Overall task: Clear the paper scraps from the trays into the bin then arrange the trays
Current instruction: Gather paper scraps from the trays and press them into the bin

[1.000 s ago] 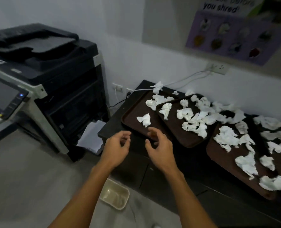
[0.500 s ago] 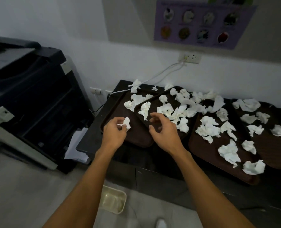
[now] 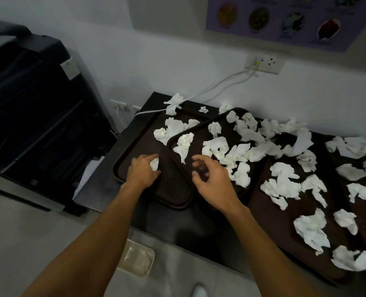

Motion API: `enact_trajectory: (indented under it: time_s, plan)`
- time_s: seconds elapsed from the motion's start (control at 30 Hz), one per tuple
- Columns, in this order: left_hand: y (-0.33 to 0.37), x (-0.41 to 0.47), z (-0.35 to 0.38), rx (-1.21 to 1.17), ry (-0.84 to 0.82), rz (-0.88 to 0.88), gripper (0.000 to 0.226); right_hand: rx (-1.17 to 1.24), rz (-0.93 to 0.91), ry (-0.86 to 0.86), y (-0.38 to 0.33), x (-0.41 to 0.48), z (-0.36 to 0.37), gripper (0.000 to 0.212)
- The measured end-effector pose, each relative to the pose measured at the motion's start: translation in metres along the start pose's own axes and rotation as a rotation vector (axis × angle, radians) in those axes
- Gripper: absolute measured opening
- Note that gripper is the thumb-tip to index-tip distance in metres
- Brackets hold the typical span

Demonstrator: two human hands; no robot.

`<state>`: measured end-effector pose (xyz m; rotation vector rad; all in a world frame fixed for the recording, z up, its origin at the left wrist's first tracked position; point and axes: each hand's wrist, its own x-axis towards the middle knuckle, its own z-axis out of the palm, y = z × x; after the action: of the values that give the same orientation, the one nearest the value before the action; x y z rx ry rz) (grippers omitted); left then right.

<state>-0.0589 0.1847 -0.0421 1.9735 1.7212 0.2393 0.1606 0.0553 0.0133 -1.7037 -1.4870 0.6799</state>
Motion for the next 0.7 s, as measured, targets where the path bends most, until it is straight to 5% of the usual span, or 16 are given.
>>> enact_trajectory:
  time_s: [0.43,0.7]
  plan:
    - [0.027,-0.028,-0.015,-0.438,0.293,0.019,0.026,-0.074,-0.071,-0.006,0.004,0.054,0.01,0.04]
    - [0.027,-0.042,-0.026,-0.469,0.312,0.036,0.024,-0.316,-0.049,-0.235,0.015,0.114,0.026,0.075]
